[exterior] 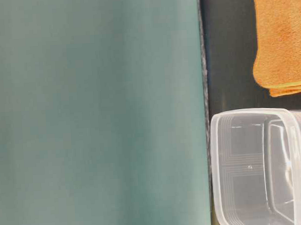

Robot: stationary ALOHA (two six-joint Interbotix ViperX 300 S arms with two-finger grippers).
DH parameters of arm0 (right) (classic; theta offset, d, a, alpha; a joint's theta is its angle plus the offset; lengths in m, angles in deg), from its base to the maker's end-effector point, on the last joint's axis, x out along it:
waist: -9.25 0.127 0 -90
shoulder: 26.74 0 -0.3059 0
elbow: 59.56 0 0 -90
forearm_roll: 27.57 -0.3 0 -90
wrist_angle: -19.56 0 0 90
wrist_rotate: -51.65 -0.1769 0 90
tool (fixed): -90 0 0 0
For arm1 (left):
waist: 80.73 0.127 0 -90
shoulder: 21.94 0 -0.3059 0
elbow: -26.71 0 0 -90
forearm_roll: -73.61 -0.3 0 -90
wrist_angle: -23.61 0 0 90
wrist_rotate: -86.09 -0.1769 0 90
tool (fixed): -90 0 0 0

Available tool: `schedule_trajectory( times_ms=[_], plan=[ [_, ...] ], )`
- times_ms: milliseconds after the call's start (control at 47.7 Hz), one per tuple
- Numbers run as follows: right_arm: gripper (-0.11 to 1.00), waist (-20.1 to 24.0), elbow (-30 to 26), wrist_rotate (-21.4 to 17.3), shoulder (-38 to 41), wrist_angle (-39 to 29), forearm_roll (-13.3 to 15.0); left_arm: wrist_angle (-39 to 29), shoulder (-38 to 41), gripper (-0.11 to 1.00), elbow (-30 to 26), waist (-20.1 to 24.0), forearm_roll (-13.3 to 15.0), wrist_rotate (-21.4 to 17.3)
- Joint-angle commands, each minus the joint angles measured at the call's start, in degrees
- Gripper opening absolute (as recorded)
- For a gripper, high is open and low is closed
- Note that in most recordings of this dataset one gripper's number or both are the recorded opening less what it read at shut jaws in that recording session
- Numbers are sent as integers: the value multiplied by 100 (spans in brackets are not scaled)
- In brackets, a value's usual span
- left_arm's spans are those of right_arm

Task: Place the orange towel into the container with the left arm.
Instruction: 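Close the left gripper on the near edge of the orange towel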

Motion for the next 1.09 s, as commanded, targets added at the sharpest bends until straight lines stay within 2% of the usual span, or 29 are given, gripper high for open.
schedule_trajectory(
  times_ms=[0,63,105,168,377,671,797,860,922,1006,1069],
  plan=[
    [1,0,-114,-105,26,44,-18,-299,246,6,-404,176,-237,79],
    [4,-9,-114,-132,-18,26,-53,-650,431,6,-668,185,-237,70],
    [0,0,-114,-141,-53,-18,-53,-958,615,1,-923,167,-237,35],
    [-1,-9,-123,-149,-97,-132,-62,-1354,853,1,-1230,141,-237,0],
    [-1,-18,-141,-158,-246,-967,-70,-2654,1784,1,-2338,105,-246,-35],
    [-1,-44,-158,-193,-519,-1881,-97,-3674,3094,1,-3612,132,-246,-44],
    [1,-53,-158,-360,-633,-2127,-97,-4104,3700,1,-4210,132,-246,-53],
    [6,-53,-158,-448,-694,-2188,-97,-4307,3964,1,-4491,132,-246,-79],
    [18,-53,-141,-519,-791,-2215,-97,-4570,4271,2,-4808,158,-246,-193],
    [42,-62,-114,-563,-879,-2232,-97,-4913,4597,9,-5133,185,-246,-413],
    [62,-70,-97,-571,-905,-2285,-97,-5186,4878,23,-5440,185,-246,-624]
  ],
)
